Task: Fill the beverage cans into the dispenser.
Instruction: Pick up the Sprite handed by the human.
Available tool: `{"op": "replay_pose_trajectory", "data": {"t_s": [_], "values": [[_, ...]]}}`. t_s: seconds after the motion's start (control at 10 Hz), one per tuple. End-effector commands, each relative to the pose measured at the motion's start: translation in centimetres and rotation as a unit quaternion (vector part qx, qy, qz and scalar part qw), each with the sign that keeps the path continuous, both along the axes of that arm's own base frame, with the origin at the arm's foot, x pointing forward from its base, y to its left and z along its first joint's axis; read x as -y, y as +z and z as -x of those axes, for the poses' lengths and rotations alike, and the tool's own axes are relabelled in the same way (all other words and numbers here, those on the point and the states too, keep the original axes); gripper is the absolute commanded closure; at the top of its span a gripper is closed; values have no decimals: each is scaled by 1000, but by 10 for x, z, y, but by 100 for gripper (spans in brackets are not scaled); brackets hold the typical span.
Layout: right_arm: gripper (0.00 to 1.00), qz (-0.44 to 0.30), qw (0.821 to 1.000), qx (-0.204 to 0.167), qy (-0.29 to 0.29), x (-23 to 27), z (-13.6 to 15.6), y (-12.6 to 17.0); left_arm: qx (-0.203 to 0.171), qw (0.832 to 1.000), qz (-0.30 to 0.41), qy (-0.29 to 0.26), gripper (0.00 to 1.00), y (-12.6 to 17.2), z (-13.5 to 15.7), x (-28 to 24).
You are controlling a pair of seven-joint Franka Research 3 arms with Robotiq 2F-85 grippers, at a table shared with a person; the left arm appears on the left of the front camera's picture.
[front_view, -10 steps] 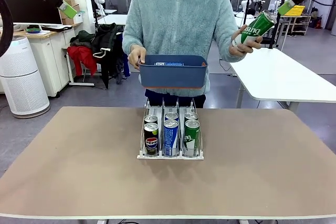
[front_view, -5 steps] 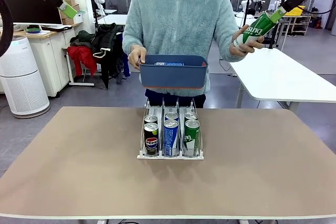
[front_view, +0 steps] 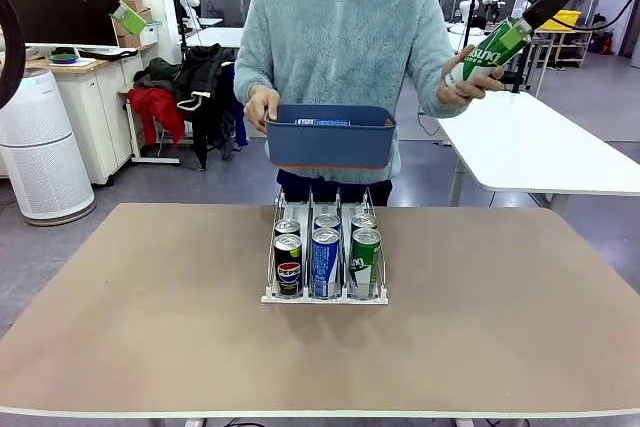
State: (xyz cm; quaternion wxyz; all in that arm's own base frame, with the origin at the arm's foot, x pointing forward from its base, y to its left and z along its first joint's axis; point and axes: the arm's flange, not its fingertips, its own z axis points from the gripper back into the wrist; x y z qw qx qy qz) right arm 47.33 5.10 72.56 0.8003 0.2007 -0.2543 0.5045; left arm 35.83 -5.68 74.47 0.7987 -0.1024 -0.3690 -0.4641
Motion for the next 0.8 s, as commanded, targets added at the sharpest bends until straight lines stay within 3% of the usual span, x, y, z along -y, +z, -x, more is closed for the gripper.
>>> {"op": "replay_pose_trajectory", "data": {"t_s": [0.0, 0.7], "values": [[0, -10, 1000, 0, 19, 1, -1, -5, 3, 1000, 3, 0, 0, 0, -1, -1], [0, 2, 1000, -6, 2, -4, -4, -6, 3, 1000, 3, 0, 0, 0, -1, -1]]}}
